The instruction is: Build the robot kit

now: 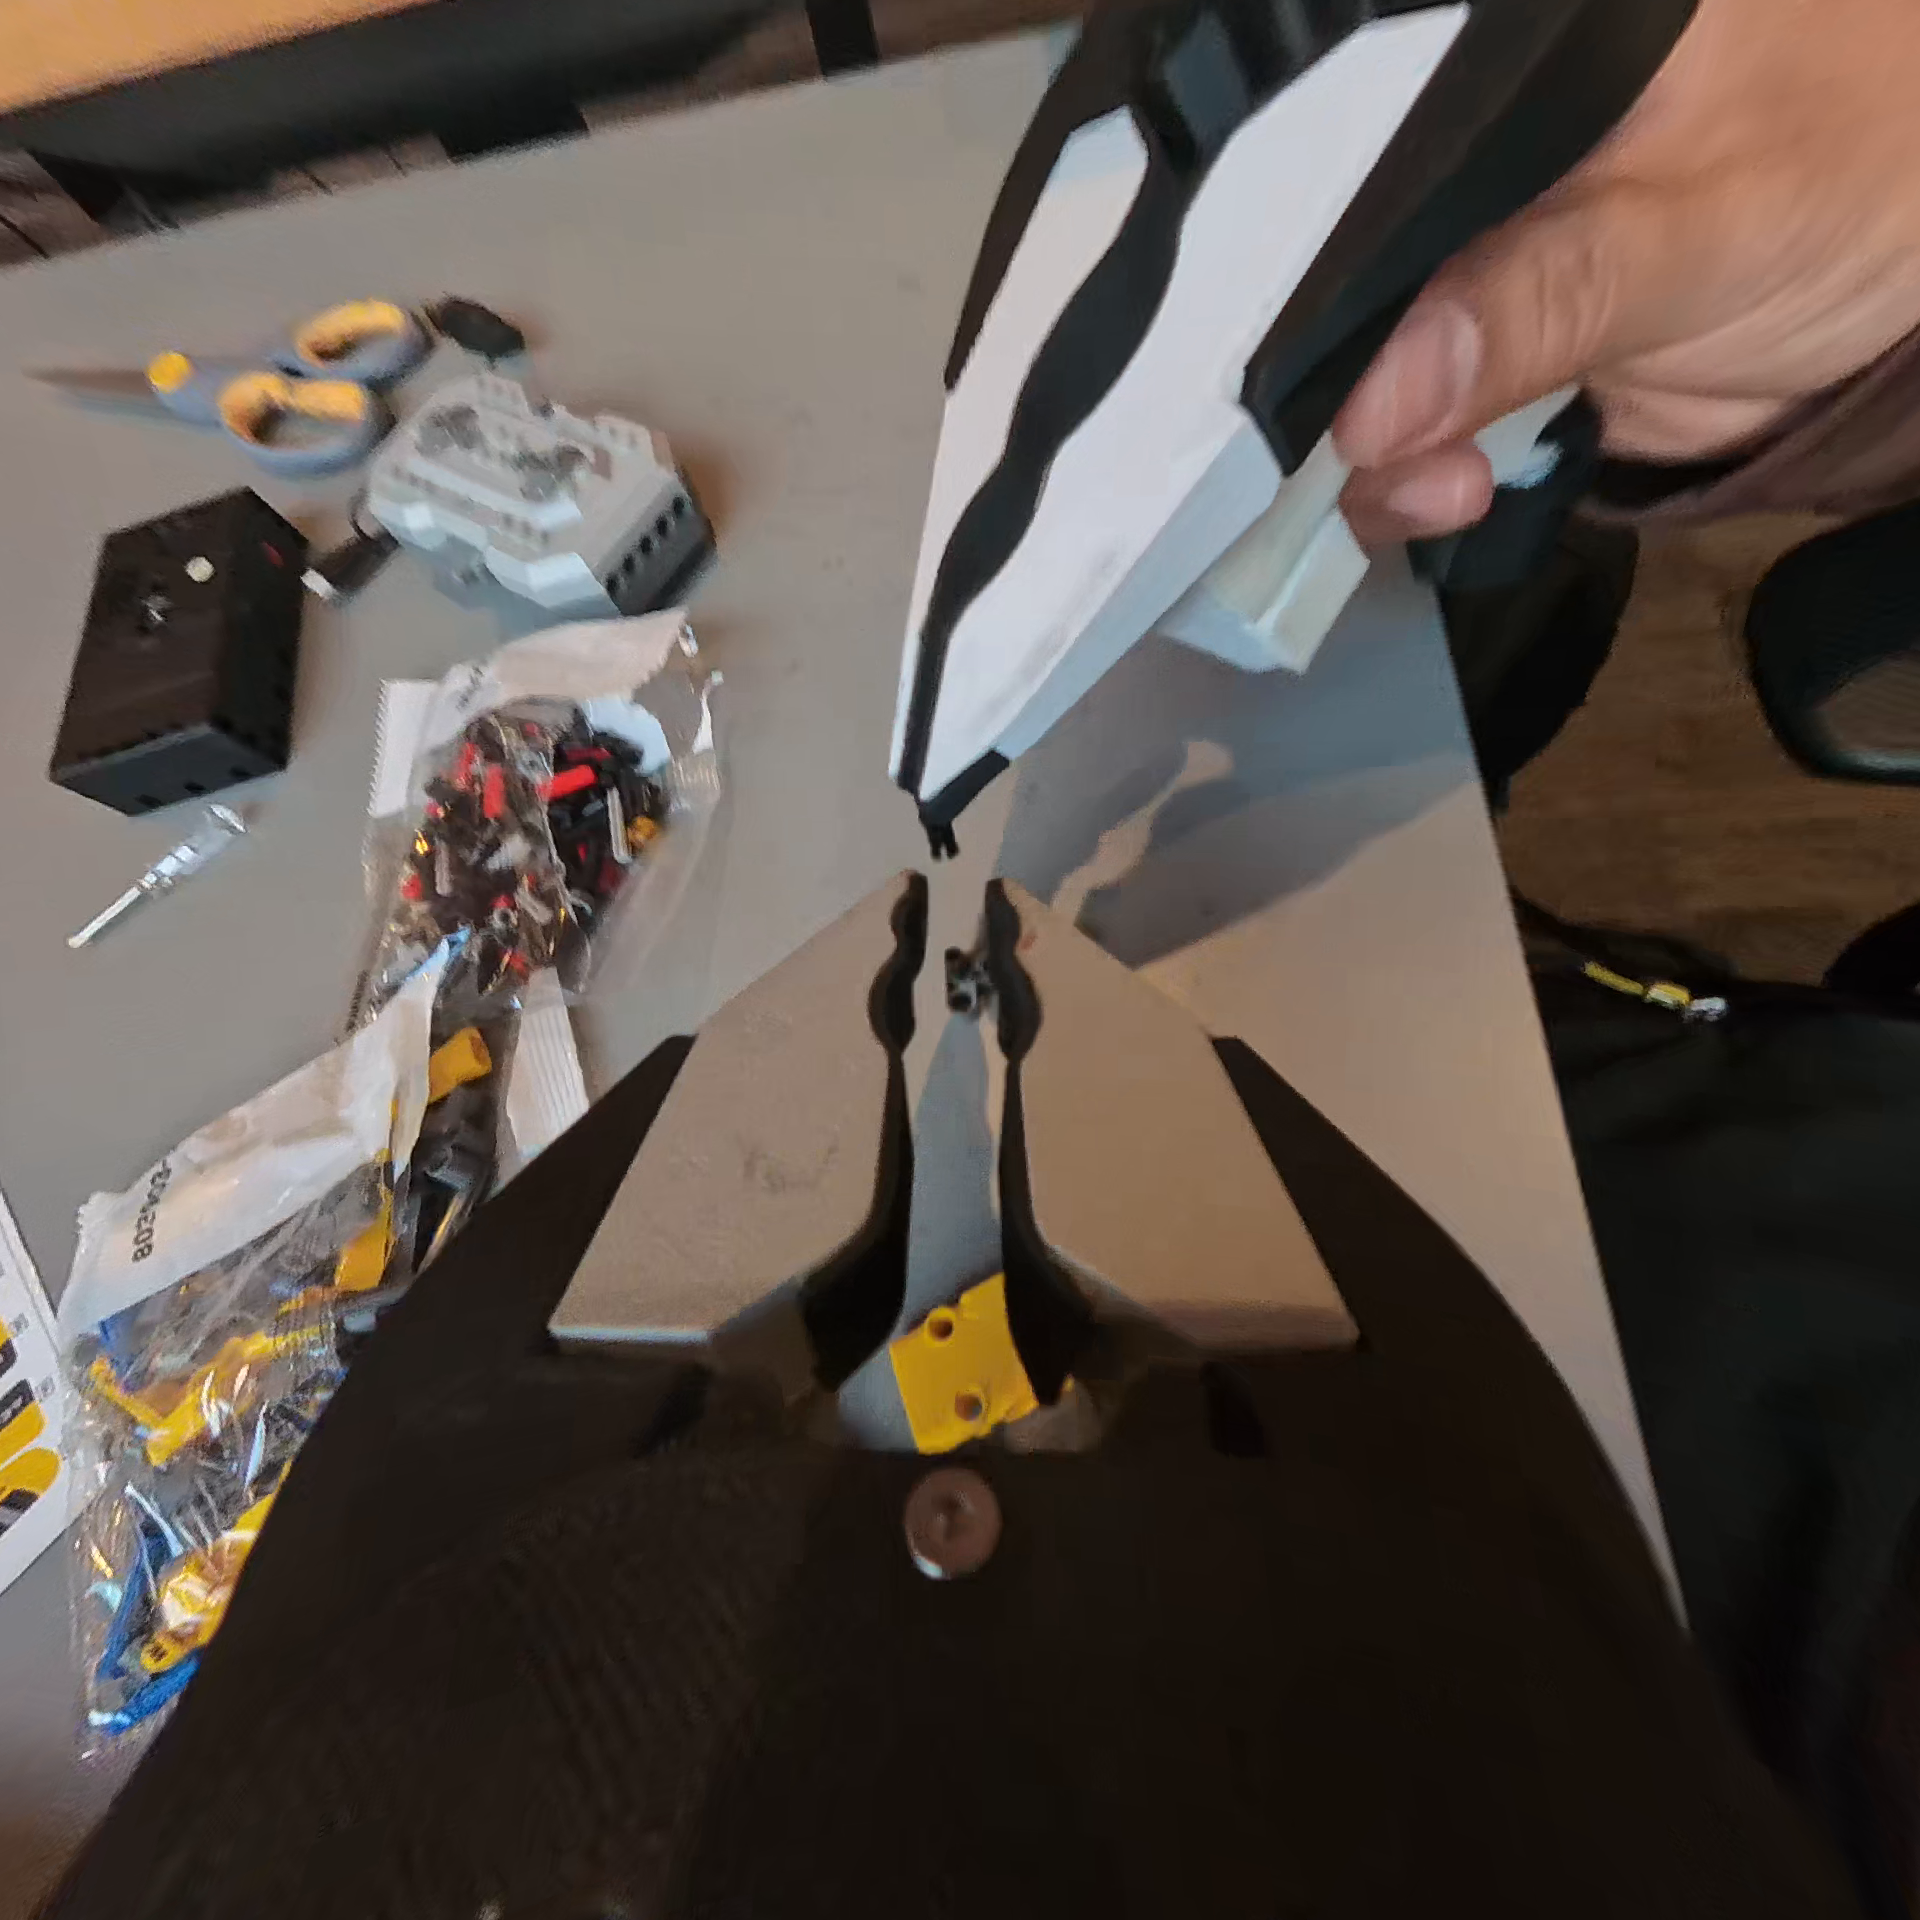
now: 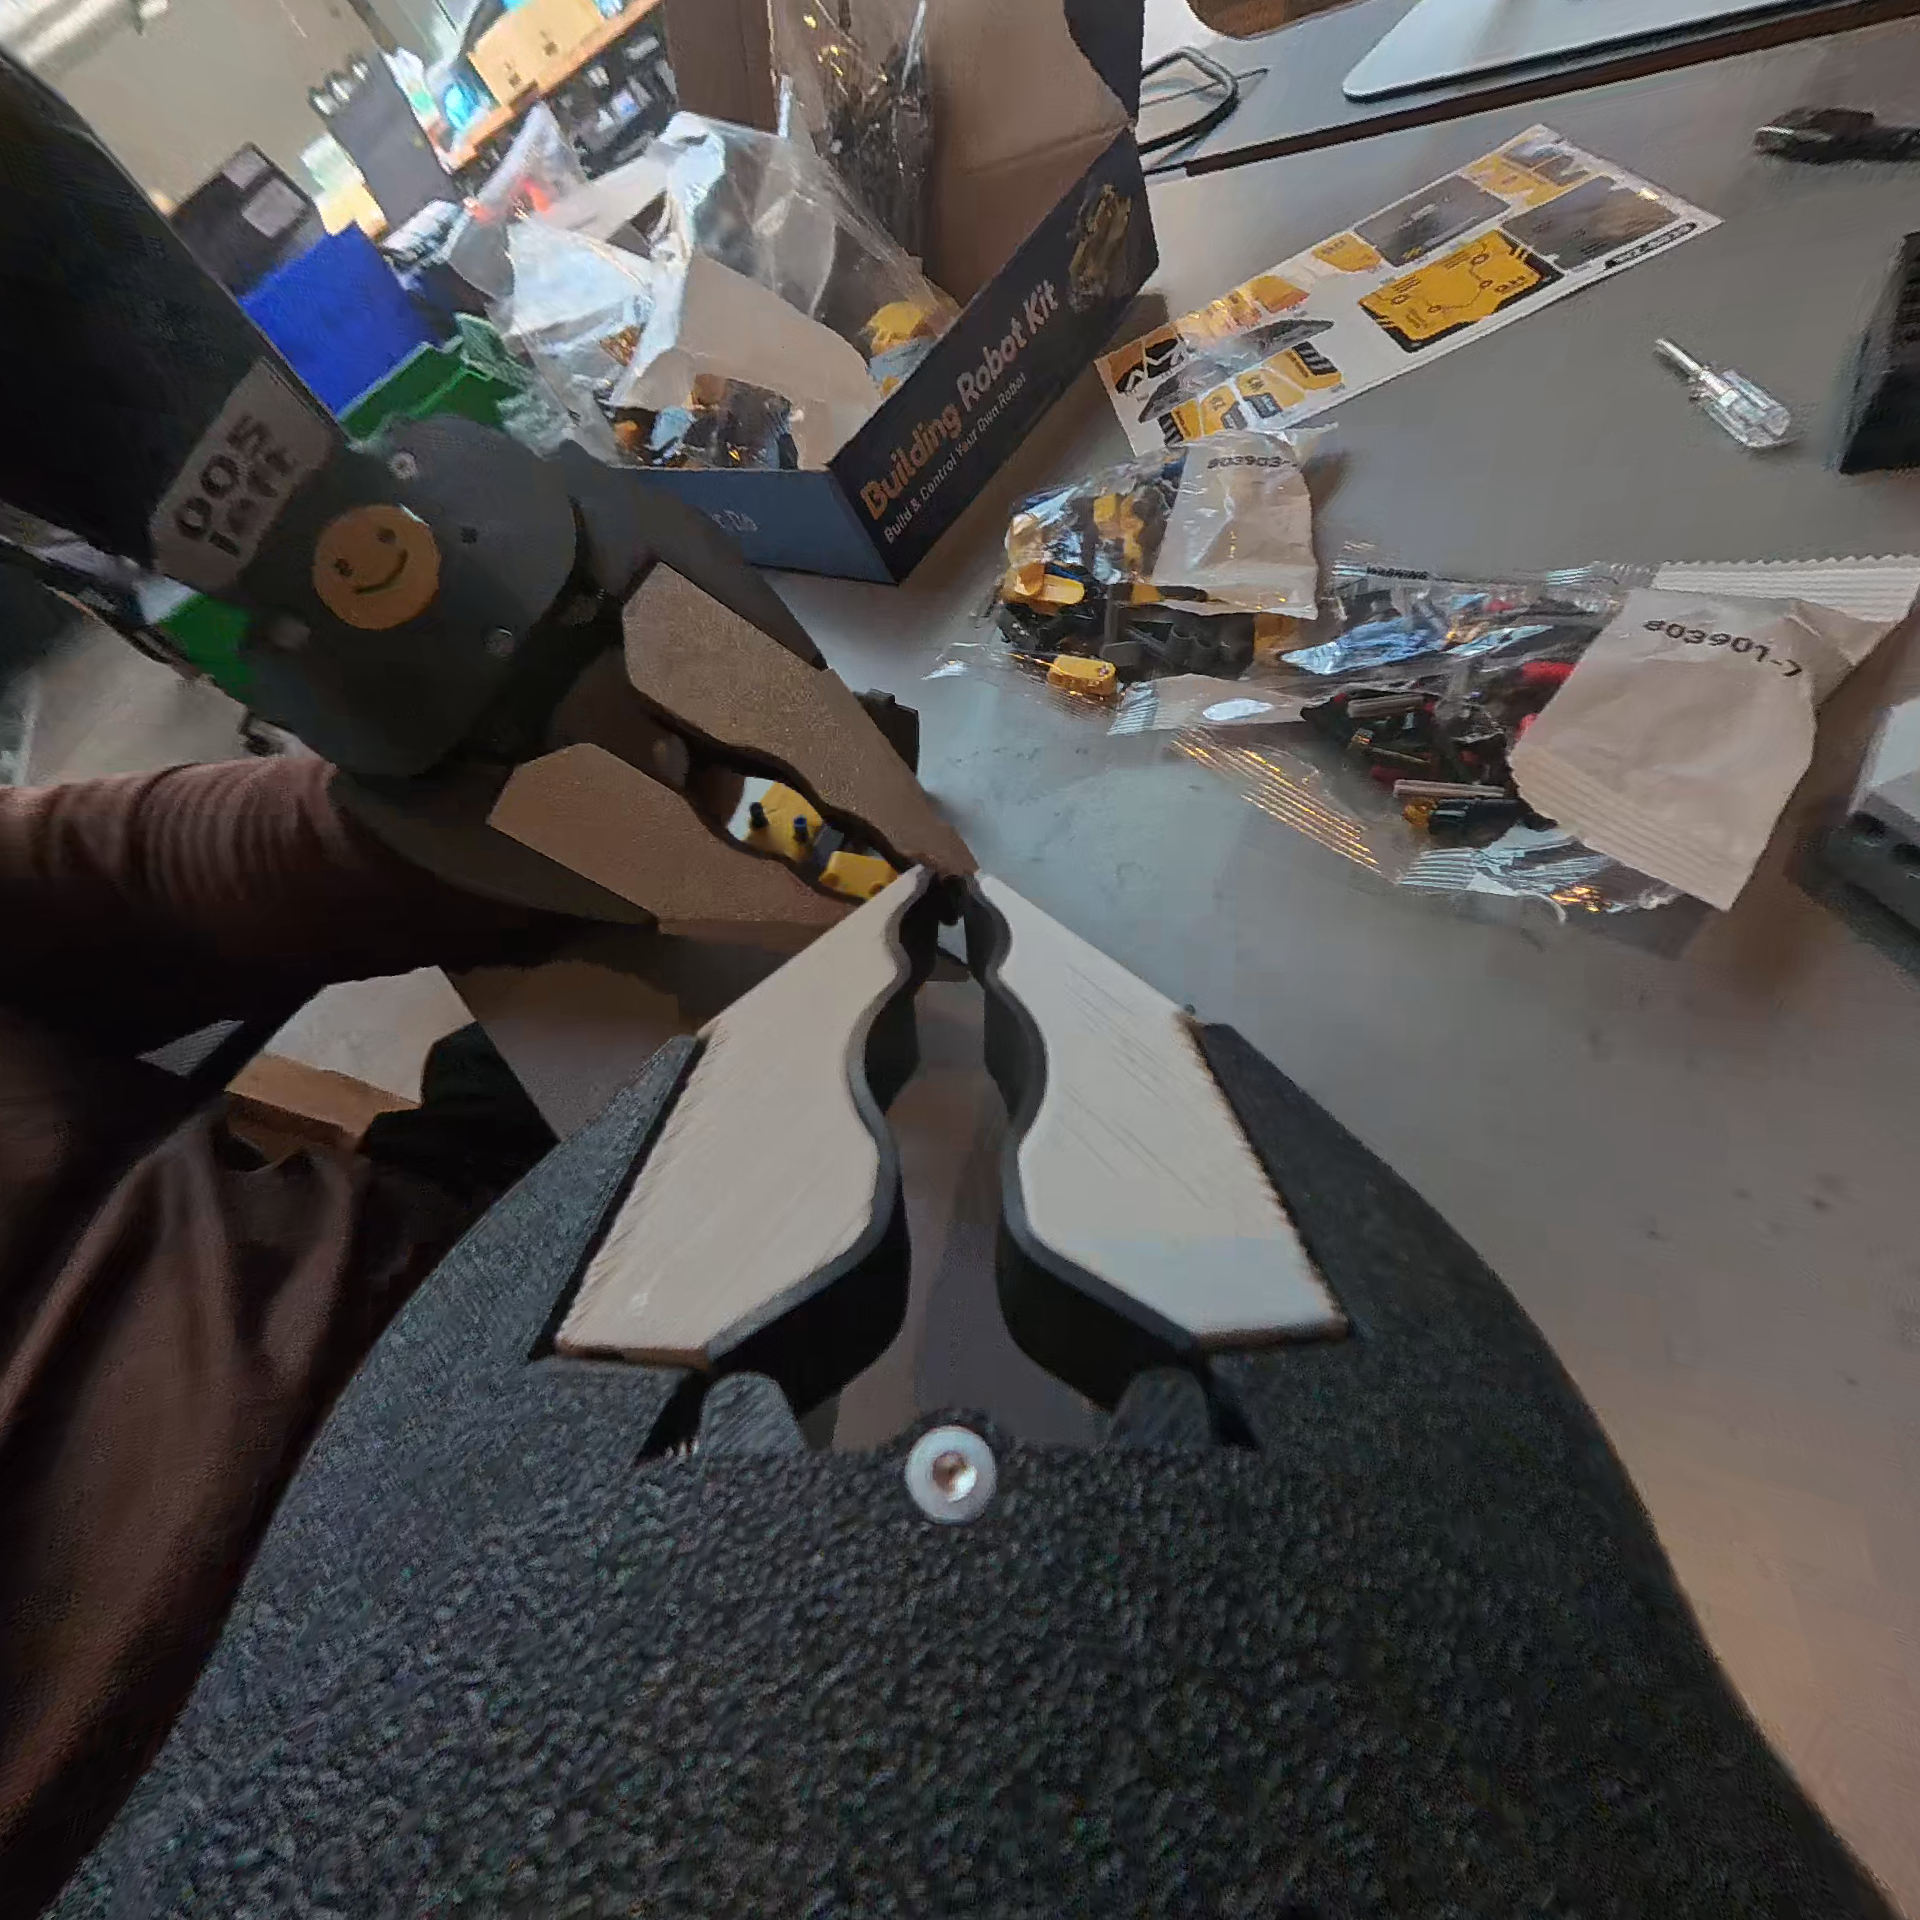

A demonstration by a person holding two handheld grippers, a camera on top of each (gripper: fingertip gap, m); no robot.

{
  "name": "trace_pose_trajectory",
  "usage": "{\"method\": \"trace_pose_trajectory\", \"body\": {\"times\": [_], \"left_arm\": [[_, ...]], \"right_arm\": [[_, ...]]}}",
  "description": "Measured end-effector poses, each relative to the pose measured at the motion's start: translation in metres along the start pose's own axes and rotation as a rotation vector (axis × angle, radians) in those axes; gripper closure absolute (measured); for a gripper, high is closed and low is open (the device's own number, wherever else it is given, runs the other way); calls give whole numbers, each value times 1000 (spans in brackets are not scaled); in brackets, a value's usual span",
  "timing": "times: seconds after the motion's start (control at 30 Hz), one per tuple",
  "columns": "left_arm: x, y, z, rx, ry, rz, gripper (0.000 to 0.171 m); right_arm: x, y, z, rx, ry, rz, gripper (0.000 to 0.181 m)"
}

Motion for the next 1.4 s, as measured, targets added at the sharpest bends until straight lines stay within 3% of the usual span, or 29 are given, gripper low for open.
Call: {"method": "trace_pose_trajectory", "body": {"times": [0.2, 0.33, 1.4], "left_arm": [[-15, 5, -26, -176, -128, -88, 152], [-12, 15, -33, -255, -68, -49, 152], [-3, 19, -29, -257, 10, -21, 160]], "right_arm": [[4, 18, -22, -161, -131, -114, 177], [4, 26, -29, -191, -150, -127, 177], [3, 30, -31, -197, -221, -161, 177]]}}
Point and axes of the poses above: each gripper's, where its closed fingertips meet, y out along the fingers, z out of its top, x = y × z across the jaws, the point moved 7 cm from there along -y, back along the fingers, and after that the axes turned 6 degrees about -z, right-handed, at the moved point
